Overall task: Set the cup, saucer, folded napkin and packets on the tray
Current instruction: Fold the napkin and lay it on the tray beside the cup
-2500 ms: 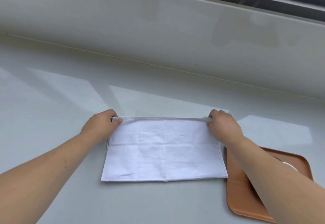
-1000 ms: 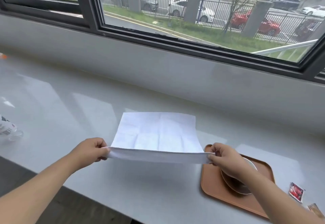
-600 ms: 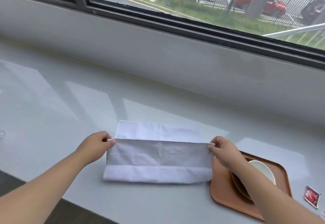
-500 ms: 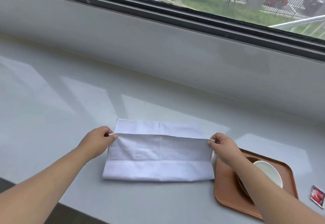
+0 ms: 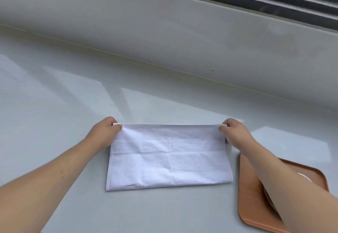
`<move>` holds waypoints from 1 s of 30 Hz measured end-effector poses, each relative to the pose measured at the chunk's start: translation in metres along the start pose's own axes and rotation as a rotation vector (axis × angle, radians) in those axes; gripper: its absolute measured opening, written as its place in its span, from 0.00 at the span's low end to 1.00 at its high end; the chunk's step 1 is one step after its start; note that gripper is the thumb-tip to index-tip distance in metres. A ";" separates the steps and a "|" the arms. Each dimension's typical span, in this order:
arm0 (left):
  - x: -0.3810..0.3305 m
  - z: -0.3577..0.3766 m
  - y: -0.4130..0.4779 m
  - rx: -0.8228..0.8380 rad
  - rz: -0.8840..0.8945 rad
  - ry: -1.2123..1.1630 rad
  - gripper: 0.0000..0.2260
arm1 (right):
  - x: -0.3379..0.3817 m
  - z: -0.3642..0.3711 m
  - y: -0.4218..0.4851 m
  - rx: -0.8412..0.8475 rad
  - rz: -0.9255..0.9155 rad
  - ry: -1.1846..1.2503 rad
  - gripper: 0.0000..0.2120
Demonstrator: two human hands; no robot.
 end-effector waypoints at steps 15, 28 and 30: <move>0.000 0.004 0.008 -0.123 -0.003 0.272 0.07 | 0.010 0.009 0.015 -0.096 0.034 -0.430 0.05; 0.019 0.084 -0.094 0.079 0.520 0.989 0.25 | -0.026 0.086 -0.118 0.247 -0.468 -1.088 0.20; 0.027 0.096 -0.103 0.112 0.492 1.029 0.28 | -0.036 0.088 -0.127 0.209 -0.487 -1.150 0.15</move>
Point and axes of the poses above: each hand's wrist, its own y-axis towards the middle knuckle, its own z-axis out of the palm, x = y × z, the point moved 6 cm from there along y, towards the middle knuckle, and after that the axes turned 14 degrees about x, right-handed, at the moved point
